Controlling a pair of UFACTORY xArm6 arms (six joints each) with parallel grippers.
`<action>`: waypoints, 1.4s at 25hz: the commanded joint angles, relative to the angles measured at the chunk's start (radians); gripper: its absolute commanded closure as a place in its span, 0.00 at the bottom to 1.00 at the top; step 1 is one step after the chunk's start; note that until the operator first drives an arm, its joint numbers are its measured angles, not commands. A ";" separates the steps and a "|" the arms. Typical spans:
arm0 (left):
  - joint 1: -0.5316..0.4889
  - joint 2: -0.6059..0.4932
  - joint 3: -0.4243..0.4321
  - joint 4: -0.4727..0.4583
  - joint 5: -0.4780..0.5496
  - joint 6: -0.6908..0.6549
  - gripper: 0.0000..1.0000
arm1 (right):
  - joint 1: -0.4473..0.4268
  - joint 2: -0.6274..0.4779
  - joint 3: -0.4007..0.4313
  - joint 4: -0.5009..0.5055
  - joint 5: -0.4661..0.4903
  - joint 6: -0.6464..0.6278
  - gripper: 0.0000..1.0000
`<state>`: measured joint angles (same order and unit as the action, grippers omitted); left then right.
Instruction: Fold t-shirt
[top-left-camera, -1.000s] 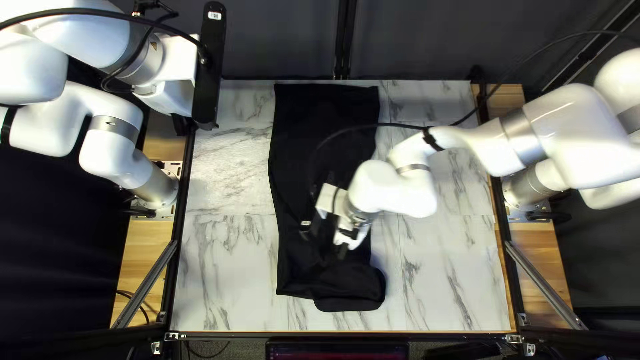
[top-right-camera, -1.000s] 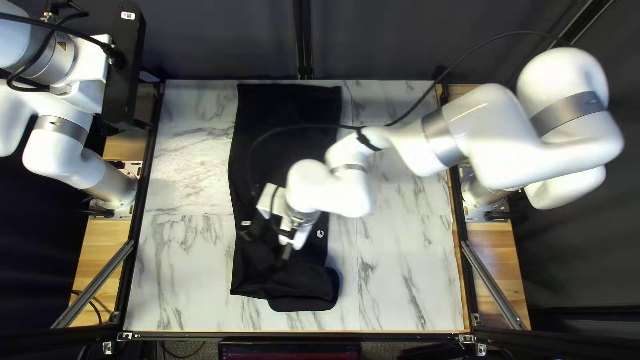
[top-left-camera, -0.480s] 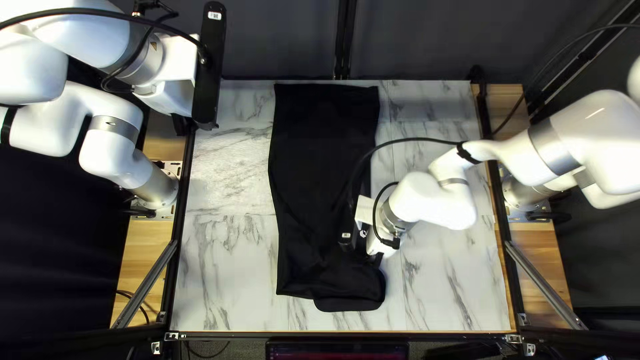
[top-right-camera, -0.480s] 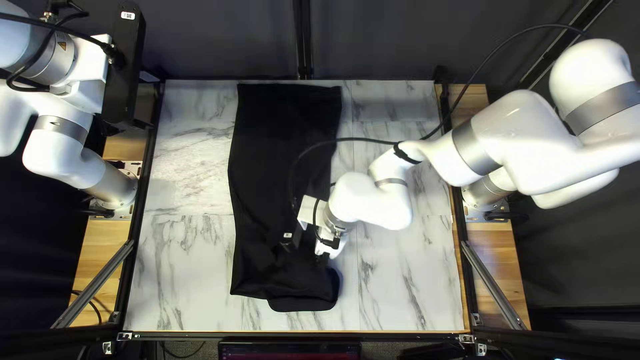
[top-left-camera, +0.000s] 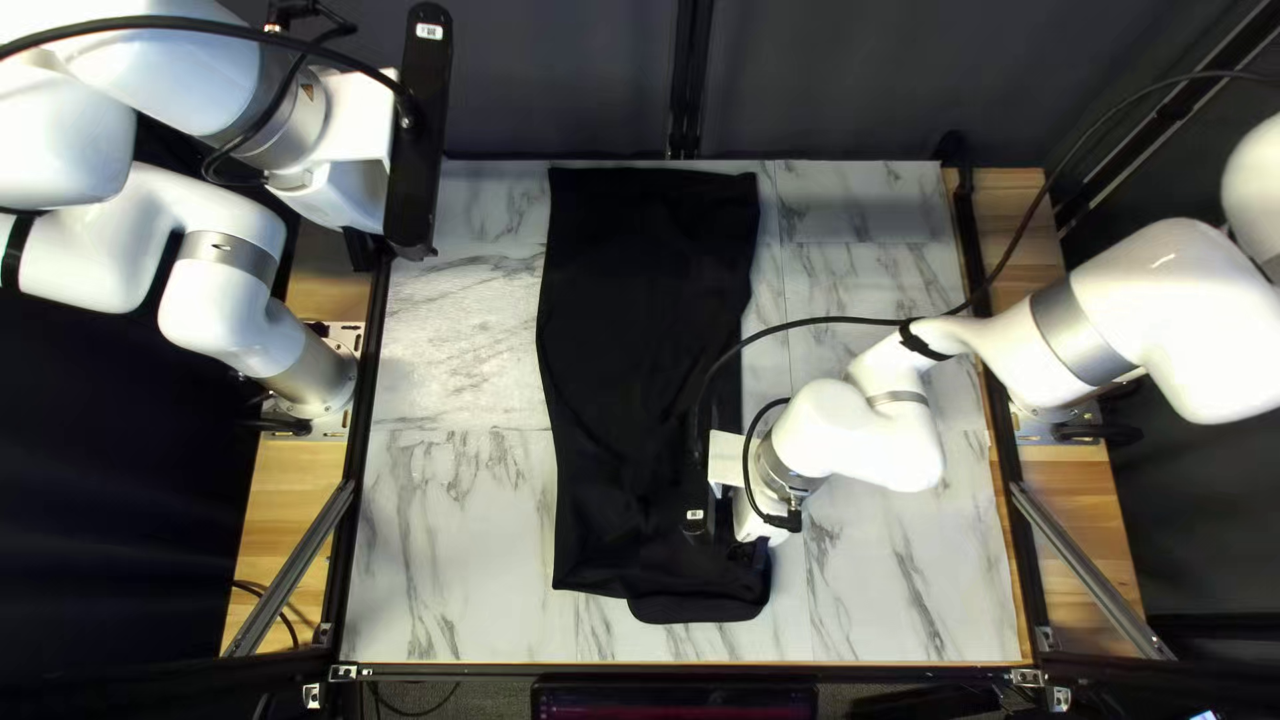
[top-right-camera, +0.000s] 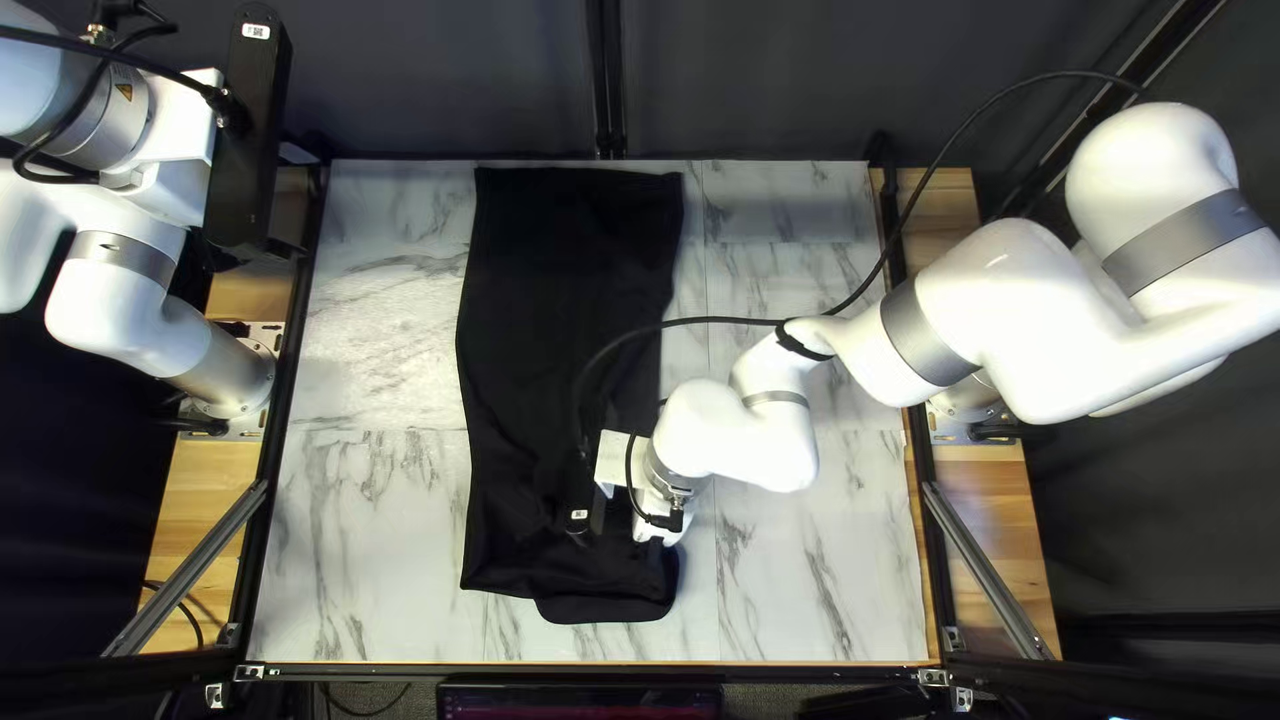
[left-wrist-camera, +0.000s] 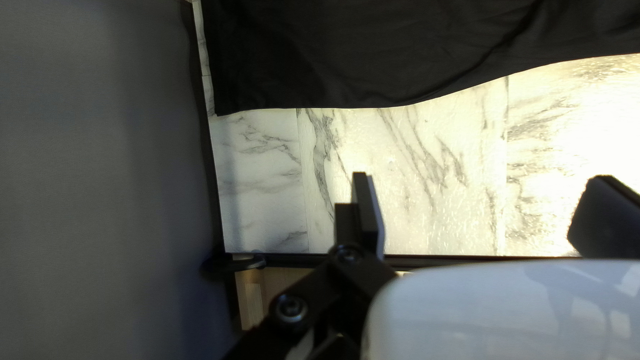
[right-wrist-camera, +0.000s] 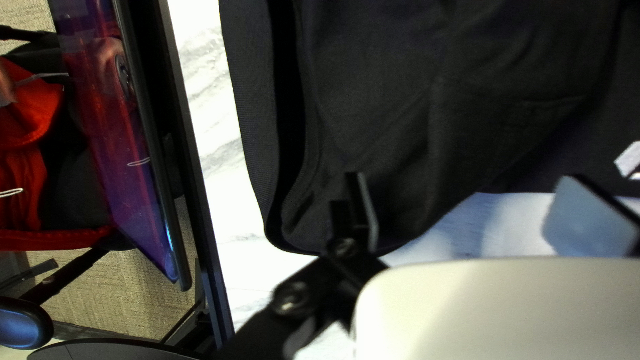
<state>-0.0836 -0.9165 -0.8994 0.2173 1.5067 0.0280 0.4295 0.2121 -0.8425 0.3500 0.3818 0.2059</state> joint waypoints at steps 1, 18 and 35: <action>0.000 0.000 0.000 0.000 0.000 0.000 0.00 | 0.028 -0.039 0.019 -0.123 0.018 0.155 1.00; 0.000 0.000 0.000 0.000 0.000 0.000 0.00 | 0.060 -0.041 -0.024 -0.328 0.137 0.491 0.00; 0.000 0.000 0.000 0.000 0.000 0.000 0.00 | 0.058 0.004 -0.064 -0.334 0.152 0.386 0.00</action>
<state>-0.0836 -0.9165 -0.8994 0.2173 1.5067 0.0280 0.4793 0.2143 -0.9031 0.0137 0.5295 0.5960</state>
